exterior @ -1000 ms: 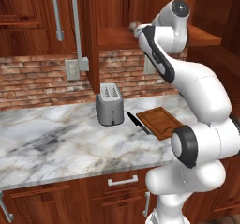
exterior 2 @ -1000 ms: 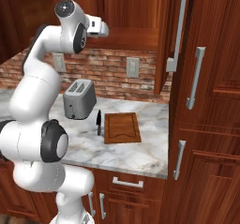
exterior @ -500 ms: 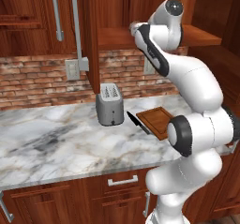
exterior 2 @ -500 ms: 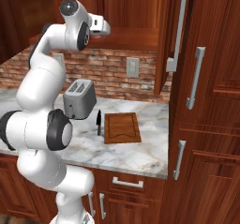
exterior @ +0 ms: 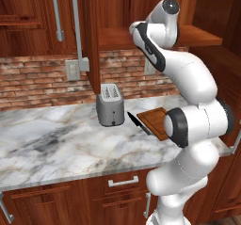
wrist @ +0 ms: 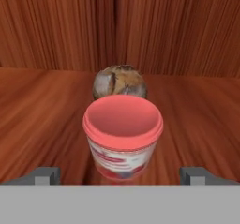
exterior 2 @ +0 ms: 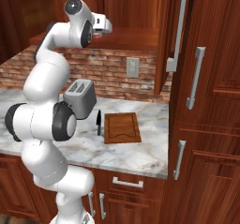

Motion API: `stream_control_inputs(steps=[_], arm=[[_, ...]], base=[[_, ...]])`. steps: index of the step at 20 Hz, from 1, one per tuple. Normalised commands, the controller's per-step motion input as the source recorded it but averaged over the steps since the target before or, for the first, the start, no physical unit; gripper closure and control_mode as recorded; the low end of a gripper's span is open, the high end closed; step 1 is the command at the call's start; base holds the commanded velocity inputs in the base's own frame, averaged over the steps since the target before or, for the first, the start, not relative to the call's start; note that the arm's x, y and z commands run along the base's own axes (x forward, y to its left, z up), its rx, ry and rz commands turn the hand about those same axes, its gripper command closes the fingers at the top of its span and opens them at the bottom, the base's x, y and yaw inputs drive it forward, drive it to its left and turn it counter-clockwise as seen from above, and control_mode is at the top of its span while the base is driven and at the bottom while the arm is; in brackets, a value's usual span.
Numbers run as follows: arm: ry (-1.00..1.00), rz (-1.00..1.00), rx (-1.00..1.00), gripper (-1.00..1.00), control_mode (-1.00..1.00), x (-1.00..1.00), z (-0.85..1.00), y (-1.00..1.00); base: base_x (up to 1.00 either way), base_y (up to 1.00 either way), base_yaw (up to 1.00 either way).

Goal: Pick the bread, place it on the cutting board, pick the jam, place it on the counter, and close the cabinet.

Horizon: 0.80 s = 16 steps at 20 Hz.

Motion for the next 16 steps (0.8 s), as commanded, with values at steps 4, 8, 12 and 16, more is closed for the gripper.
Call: stream_control_inputs(steps=[4,8,12,16], arm=[[0.00,0.02,0.00,-1.00,-1.00,0.27,0.00,0.00],[0.00,0.03,0.00,-1.00,-1.00,0.21,0.00,0.00],[0.00,0.03,0.00,-1.00,-1.00,0.20,0.00,0.00],[0.00,0.03,0.00,-1.00,-1.00,0.16,0.00,0.00]], base=[[0.00,0.00,0.00],[0.00,0.00,0.00],[0.00,0.00,0.00],[0.00,0.00,0.00]])
